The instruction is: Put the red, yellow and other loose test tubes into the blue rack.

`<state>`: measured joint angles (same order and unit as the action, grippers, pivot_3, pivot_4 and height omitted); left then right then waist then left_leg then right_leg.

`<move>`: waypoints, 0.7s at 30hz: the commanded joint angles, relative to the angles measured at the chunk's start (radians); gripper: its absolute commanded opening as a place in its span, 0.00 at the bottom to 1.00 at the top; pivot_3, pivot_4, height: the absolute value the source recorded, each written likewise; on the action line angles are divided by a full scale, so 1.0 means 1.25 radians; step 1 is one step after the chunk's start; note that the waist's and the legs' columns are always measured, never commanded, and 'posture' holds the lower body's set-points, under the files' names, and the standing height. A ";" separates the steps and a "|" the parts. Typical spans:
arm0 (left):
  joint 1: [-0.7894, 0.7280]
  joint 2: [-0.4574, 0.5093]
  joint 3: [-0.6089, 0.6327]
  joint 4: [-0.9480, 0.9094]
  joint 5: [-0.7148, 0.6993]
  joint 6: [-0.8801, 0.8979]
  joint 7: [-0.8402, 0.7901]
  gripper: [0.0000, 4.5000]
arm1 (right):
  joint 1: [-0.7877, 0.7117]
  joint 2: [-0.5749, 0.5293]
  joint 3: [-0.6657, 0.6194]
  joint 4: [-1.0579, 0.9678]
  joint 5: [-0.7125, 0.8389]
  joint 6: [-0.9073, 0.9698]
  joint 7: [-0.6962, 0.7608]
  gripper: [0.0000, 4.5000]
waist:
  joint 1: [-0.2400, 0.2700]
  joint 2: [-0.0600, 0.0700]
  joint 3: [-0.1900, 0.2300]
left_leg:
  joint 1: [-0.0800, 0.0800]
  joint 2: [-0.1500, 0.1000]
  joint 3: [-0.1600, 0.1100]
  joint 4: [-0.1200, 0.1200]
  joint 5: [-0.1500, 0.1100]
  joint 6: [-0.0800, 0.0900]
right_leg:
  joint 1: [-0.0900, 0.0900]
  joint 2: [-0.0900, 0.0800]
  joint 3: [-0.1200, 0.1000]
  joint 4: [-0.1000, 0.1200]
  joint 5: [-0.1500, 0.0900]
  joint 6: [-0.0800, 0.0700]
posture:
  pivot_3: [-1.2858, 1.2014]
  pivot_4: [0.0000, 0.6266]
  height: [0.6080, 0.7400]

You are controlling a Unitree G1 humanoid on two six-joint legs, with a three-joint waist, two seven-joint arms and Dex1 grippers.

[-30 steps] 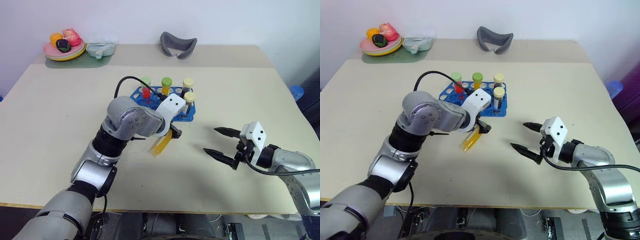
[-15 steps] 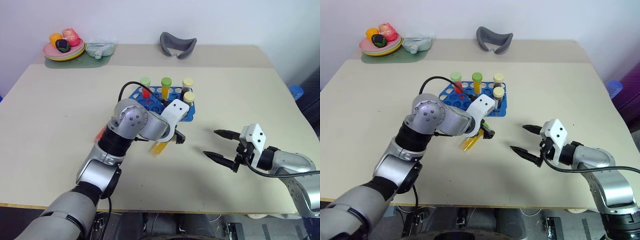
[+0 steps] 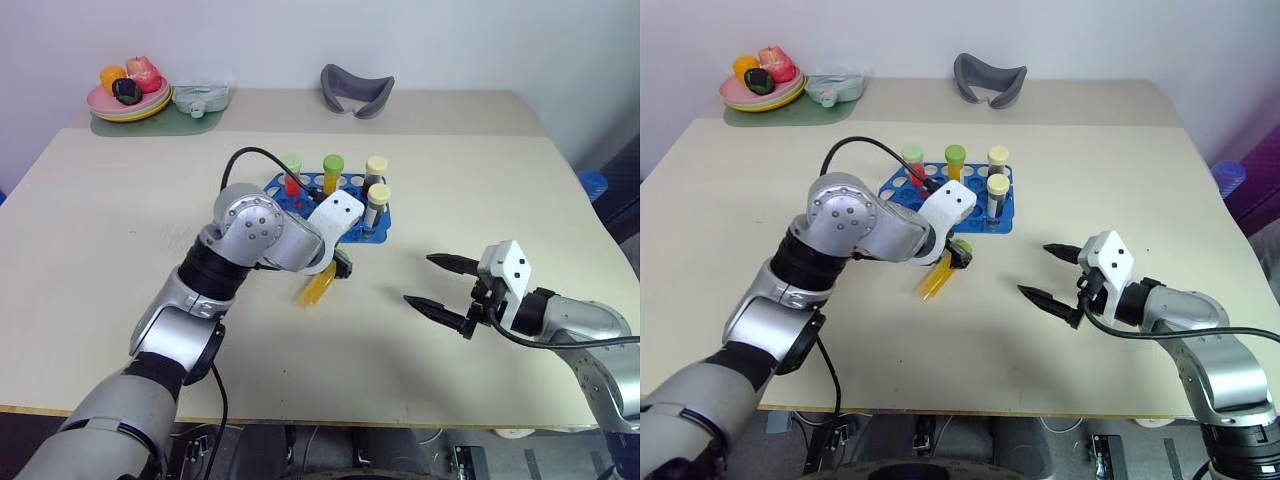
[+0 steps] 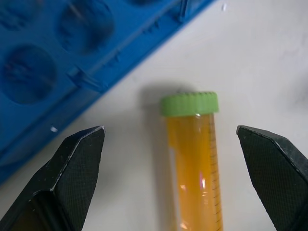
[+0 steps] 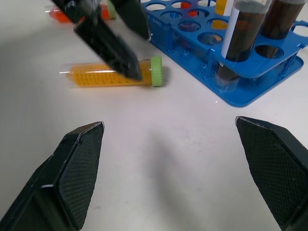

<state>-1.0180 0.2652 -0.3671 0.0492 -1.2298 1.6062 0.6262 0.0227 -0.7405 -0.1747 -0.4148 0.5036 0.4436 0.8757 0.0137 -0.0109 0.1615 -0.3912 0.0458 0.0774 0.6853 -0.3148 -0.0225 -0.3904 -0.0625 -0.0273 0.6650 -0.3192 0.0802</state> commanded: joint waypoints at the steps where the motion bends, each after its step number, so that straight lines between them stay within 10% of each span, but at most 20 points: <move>1: -0.004 -0.019 0.013 0.015 -0.030 0.007 0.034 1.00 | -0.008 0.001 -0.011 -0.024 0.010 -0.009 -0.002 0.99 | 0.000 0.000 0.000 | 0.000 0.000 0.000 0.000 0.000 0.000 | 0.000 0.000 0.000 0.000 0.000 0.000 | 0.52 0.24 0.96; 21: 0.044 -0.027 0.076 0.129 -0.187 0.007 0.298 1.00 | 0.016 0.007 -0.015 -0.002 -0.001 -0.043 0.001 0.99 | -0.001 0.000 0.000 | 0.001 0.000 0.000 0.000 0.000 0.000 | 0.000 0.000 0.000 0.000 0.000 0.000 | 0.52 0.24 0.96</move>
<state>-0.9606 0.2264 -0.2763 0.1850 -1.4383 1.6055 0.9618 0.0415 -0.7342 -0.1733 -0.4098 0.5023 0.4144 0.8724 0.0125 -0.0106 0.1612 -0.3903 0.0461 0.0772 0.6854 -0.3145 -0.0230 -0.3898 -0.0624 -0.0272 0.6656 -0.3193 0.0802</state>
